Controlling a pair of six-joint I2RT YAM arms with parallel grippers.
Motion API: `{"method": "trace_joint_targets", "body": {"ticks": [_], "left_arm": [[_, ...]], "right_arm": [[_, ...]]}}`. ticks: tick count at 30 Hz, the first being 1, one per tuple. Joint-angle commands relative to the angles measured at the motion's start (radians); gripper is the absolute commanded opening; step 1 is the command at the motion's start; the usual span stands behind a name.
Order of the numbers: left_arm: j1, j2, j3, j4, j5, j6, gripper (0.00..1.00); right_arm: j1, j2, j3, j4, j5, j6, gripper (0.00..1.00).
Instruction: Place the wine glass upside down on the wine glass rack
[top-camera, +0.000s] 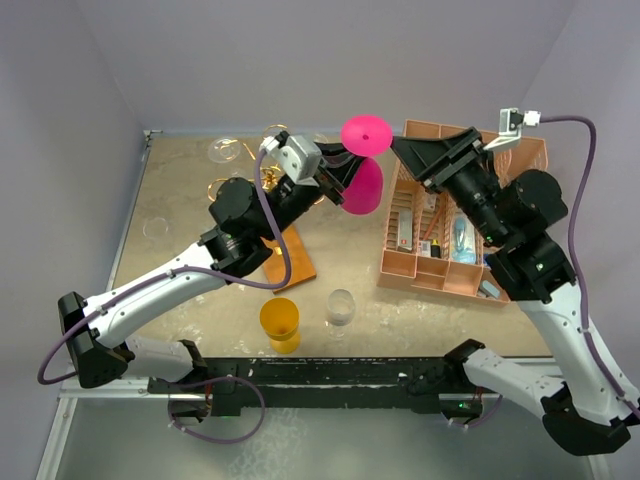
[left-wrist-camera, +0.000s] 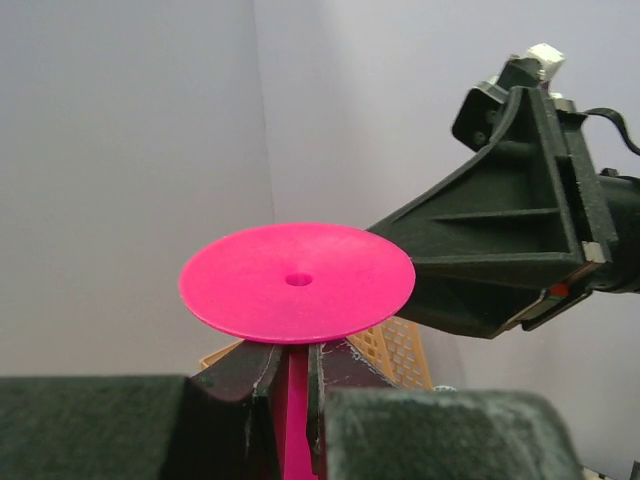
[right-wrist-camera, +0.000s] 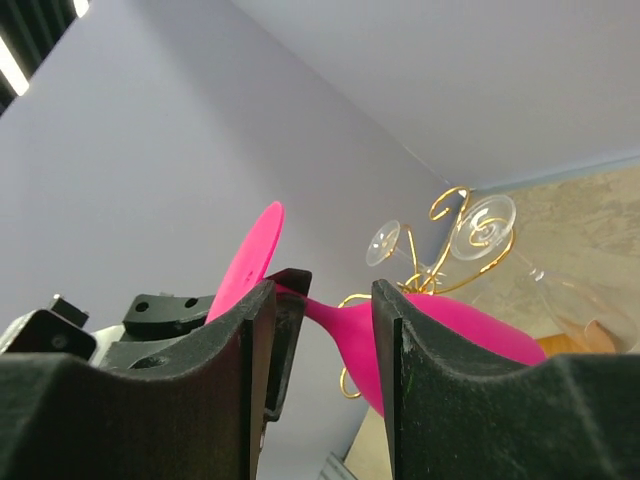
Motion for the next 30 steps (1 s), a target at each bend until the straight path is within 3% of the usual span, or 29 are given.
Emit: {"method": "trace_joint_targets", "body": {"ticks": [1,6,12,24,30], "left_arm": [[-0.001,-0.011,-0.020,0.083,-0.082,0.011,0.00],[-0.001,-0.008,-0.026,0.091,-0.087,0.012,0.00],[-0.001,0.006,0.000,0.038,0.003,0.030,0.00],[-0.001,0.015,-0.003,0.047,0.086,0.035,0.00],[-0.001,0.021,-0.015,0.046,0.124,0.022,0.00]], "right_arm": [[0.001,-0.072,-0.009,0.083,0.071,0.036,0.45],[0.001,-0.114,-0.034,0.102,0.098,0.044,0.44],[0.001,-0.034,0.102,-0.022,-0.034,-0.033,0.43],[0.001,-0.025,0.104,-0.189,-0.025,-0.086,0.44],[0.001,-0.032,0.071,-0.170,-0.041,-0.042,0.32]]}}
